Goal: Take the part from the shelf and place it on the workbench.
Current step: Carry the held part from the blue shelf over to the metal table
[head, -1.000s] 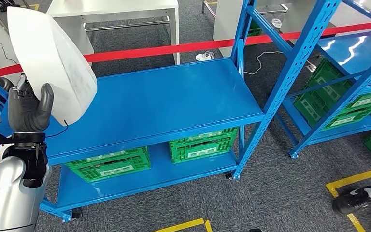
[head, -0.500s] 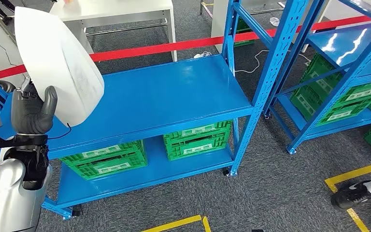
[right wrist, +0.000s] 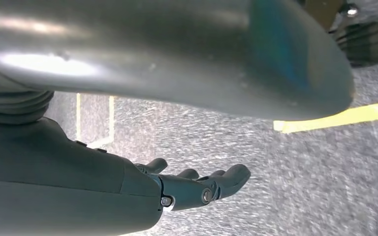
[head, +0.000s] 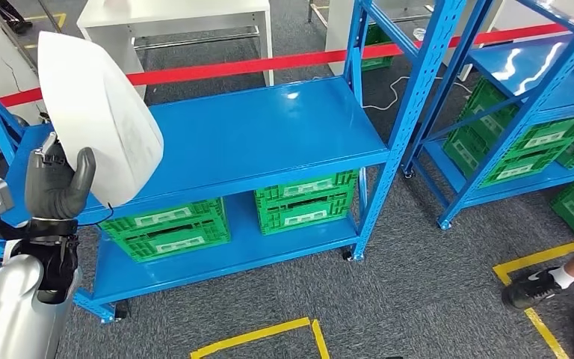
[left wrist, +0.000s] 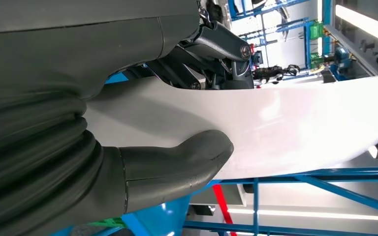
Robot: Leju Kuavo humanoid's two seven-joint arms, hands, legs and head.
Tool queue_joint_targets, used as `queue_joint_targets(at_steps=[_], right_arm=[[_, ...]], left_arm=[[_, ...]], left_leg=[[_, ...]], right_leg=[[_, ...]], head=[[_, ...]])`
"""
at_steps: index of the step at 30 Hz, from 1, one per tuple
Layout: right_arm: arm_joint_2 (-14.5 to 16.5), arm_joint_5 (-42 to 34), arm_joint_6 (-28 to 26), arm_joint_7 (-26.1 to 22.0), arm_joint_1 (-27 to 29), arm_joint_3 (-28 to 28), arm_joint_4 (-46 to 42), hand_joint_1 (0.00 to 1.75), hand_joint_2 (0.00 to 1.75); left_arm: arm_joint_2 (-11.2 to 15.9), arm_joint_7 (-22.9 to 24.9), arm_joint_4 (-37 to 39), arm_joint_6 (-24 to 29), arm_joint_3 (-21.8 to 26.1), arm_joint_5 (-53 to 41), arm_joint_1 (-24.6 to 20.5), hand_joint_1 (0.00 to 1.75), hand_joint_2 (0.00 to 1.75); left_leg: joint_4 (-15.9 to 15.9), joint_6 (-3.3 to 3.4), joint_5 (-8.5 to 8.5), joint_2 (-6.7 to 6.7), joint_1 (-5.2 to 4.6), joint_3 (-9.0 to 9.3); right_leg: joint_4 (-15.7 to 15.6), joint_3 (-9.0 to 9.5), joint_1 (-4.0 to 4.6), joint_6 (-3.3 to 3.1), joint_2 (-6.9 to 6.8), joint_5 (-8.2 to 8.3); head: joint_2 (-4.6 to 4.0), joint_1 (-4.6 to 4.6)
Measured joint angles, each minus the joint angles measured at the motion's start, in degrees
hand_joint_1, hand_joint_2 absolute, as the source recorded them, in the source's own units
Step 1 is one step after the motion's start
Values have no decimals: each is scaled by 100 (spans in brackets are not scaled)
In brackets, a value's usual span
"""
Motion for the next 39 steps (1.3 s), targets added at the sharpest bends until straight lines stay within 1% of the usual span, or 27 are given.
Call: queue_joint_targets(at_steps=[3,4,5,7,9,10,11,13,14,16,18,19,20,21,23,25,27,29,30,32,33,34,35,36,37,38,39], right_arm=[[3,40,3,7,-1,1,0,0,0],[3,54,4,5,-3,2,0,0,0],[3,69,4,3,-6,2,0,0,0],[3,100,4,0,-15,2,0,0,0],[3,135,4,-2,-34,5,0,0,0],[3,152,4,0,-40,8,0,0,0],[4,167,4,7,-43,11,0,0,0],[9,187,3,35,-41,13,0,0,0],[14,193,1,53,-44,13,0,0,0],[23,198,-7,75,-50,13,0,0,0],[25,197,-12,75,-51,13,0,0,0],[25,195,-13,70,-50,13,0,0,0],[26,191,-13,65,-50,13,0,0,0],[28,185,-14,59,-49,13,0,0,0],[34,173,-14,46,-51,13,0,0,0],[38,168,-14,36,-52,13,0,0,0],[40,168,-14,33,-50,13,0,0,0],[41,161,-23,55,-40,13,0,0,0],[42,154,-31,74,-36,13,0,0,0],[46,135,-46,94,-32,13,0,0,0],[49,128,-49,94,-34,13,0,0,0],[51,124,-50,91,-37,13,0,0,0],[51,123,-52,89,-39,13,0,0,0],[51,122,-54,88,-41,13,0,0,0],[51,122,-55,88,-41,13,0,0,0],[51,122,-55,88,-44,13,0,0,0],[51,124,-55,88,-51,13,-1,0,0]], left_arm=[[34,-36,-7,6,-33,-12,115,175,175],[48,-40,-7,8,-37,-15,157,175,175],[65,-42,-8,12,-39,-16,195,175,175],[110,-52,-23,33,-39,-17,263,175,175],[168,-72,-63,68,-39,-17,320,175,175],[199,-85,-86,85,-40,-17,344,175,175],[223,-99,-106,99,-40,-17,367,175,175],[268,-122,-133,122,-42,-17,430,175,175],[290,-130,-141,131,-41,-17,470,175,175],[341,-145,-151,140,-40,-20,540,175,175],[372,-155,-157,140,-39,-26,578,175,175],[380,-157,-159,140,-39,-28,592,175,175],[390,-158,-160,140,-39,-30,603,175,175],[399,-158,-160,140,-39,-32,610,175,175],[421,-159,-164,140,-39,-32,606,175,175],[436,-162,-183,140,-37,-33,594,175,175],[446,-169,-202,140,-34,-34,584,175,175],[450,-171,-204,137,-33,-40,585,175,175],[445,-167,-202,129,-34,-49,587,175,175],[425,-156,-196,103,-35,-69,586,175,175],[414,-150,-193,92,-35,-78,586,175,175],[406,-142,-186,86,-35,-81,586,175,175],[400,-135,-179,84,-36,-83,586,175,175],[394,-129,-171,84,-36,-84,586,175,175],[390,-126,-164,84,-37,-85,586,175,175],[387,-125,-161,84,-37,-85,585,175,175],[384,-125,-162,83,-37,-85,585,175,175]], left_leg=[[8,67,191,17,9,-215],[26,65,245,20,8,-300],[51,58,294,22,8,-387],[122,26,377,24,12,-561],[203,-28,439,25,7,-697],[230,-63,467,27,1,-730],[240,-101,502,28,-4,-748],[217,-179,582,22,3,-757],[233,-215,548,14,10,-785],[533,-281,162,-1,31,-907],[1203,-335,-409,-5,43,-1063],[1529,-352,-557,-4,46,-1098],[1726,-360,-561,-4,47,-1069],[1750,-358,-448,-4,47,-957],[1203,-330,-168,-6,47,-438],[355,-269,-228,-11,21,163],[-31,-187,-342,-24,-15,359],[-47,-84,-228,-13,-9,255],[-53,-27,-151,-1,1,189],[-50,49,15,18,17,27],[-33,67,93,18,14,-75],[-6,70,165,20,8,-182],[27,69,232,23,3,-299],[67,64,291,28,0,-416],[110,52,347,31,-2,-533],[157,36,400,34,-2,-641],[201,13,448,35,-9,-737]], right_leg=[[943,-340,-10,49,-9,-776],[1243,-393,-12,61,-10,-860],[1393,-362,-12,67,-10,-820],[1087,23,-14,58,-13,-545],[341,602,-1,17,-11,-497],[69,783,11,-14,-6,-537],[-75,864,24,-47,-1,-584],[-128,822,28,-127,-5,-514],[-145,785,20,-168,-16,-457],[-187,663,-2,-235,-38,-311],[-189,499,0,-252,-44,-173],[-186,410,2,-250,-46,-104],[-183,319,3,-245,-49,-35],[-180,232,3,-236,-52,35],[-176,82,2,-208,-56,171],[-183,2,12,-153,-51,299],[-226,-5,14,-81,-48,427],[-267,-26,9,-7,-34,498],[-198,-72,7,23,-28,379],[289,-234,-1,69,-21,-185],[682,-324,0,89,-23,-499],[1074,-389,0,105,-23,-699],[1371,-401,1,112,-23,-763],[1493,-332,1,110,-23,-694],[1419,-162,1,100,-23,-555],[1149,109,2,82,-23,-437],[745,432,11,56,-23,-438]], head=[[0,17],[0,16],[0,17],[0,18],[0,11],[0,11],[0,11],[0,24],[0,23],[0,13],[0,4],[0,3],[0,3],[0,3],[0,3],[0,7],[0,-12],[0,-39],[0,-39],[0,-31],[0,-27],[0,-27],[0,-27],[0,-26],[0,-26],[0,-25],[0,-24]])
